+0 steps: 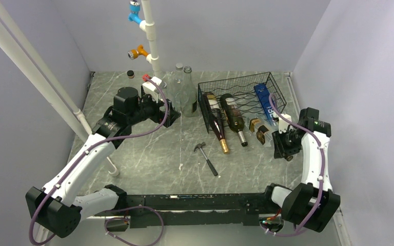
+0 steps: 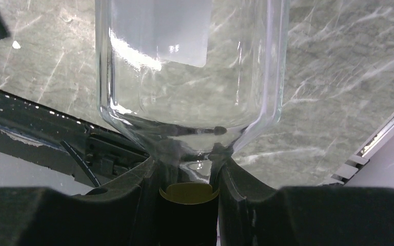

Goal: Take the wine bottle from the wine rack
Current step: Pick up the wine bottle from the wine rack.

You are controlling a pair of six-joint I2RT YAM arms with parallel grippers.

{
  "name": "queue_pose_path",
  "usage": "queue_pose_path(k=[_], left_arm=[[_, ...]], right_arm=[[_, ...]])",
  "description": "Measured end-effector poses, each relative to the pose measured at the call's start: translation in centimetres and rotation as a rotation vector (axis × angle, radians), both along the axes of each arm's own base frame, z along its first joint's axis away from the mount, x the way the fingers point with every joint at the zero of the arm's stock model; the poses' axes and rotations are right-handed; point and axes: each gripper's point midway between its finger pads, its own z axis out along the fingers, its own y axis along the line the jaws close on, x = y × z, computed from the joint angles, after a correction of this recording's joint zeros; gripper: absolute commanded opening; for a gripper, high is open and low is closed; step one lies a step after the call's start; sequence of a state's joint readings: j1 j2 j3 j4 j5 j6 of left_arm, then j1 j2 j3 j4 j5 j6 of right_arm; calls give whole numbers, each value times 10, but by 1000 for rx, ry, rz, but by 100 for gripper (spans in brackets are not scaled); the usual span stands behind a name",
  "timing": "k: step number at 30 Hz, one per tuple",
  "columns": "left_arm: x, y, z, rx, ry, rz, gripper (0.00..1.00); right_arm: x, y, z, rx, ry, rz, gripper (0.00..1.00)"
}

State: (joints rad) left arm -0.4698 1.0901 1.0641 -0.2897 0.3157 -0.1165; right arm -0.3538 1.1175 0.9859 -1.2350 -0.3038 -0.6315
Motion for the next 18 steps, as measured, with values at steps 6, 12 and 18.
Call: queue_pose_path(k=[6,12,18], left_arm=[[0,0,-1,1,1,0,99],[1,0,-2,2,5,0,99],[2,-1,-5,6,12,0,99]], right_arm=[[-4,0,14,-15,-24,19,0],[-6,3,30,-18,-61,53,0],[-17,8,41,-14,-59,83,0]])
